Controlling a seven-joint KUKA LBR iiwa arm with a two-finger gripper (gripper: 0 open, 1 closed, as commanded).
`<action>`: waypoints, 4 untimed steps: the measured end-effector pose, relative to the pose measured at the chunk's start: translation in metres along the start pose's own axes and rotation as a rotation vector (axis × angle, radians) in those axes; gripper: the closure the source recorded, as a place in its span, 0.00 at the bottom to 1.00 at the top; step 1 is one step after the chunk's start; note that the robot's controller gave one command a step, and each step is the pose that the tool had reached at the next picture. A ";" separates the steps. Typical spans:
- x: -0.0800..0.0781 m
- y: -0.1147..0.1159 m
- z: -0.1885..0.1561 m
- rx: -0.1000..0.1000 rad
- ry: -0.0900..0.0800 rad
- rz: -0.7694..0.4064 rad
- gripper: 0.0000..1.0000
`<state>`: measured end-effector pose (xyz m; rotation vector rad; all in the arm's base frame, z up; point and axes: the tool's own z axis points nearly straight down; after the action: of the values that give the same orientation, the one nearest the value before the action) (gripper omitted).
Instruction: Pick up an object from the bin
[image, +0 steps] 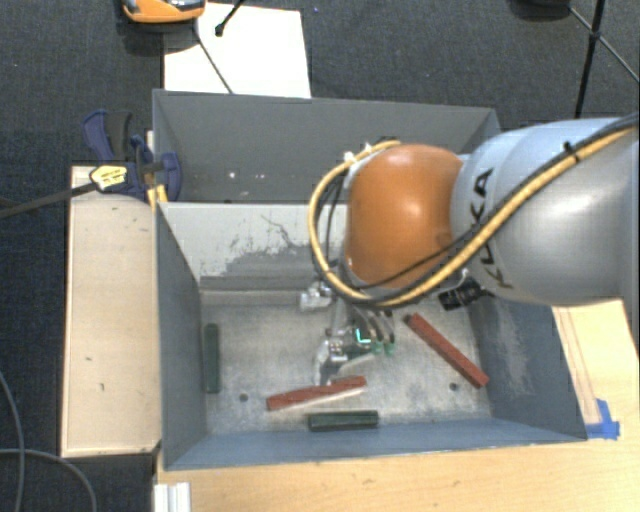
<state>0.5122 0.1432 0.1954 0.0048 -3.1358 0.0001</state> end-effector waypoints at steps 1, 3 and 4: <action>-0.002 -0.001 -0.004 -0.001 -0.008 0.004 0.00; 0.000 -0.001 0.110 -0.003 -0.014 -0.020 0.00; 0.000 -0.001 0.110 -0.003 -0.013 -0.019 0.00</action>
Offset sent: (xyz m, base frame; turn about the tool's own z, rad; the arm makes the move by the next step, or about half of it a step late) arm -0.0026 -0.0010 -0.1112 -0.0315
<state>0.5116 0.1423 0.0856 0.0343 -3.1486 -0.0041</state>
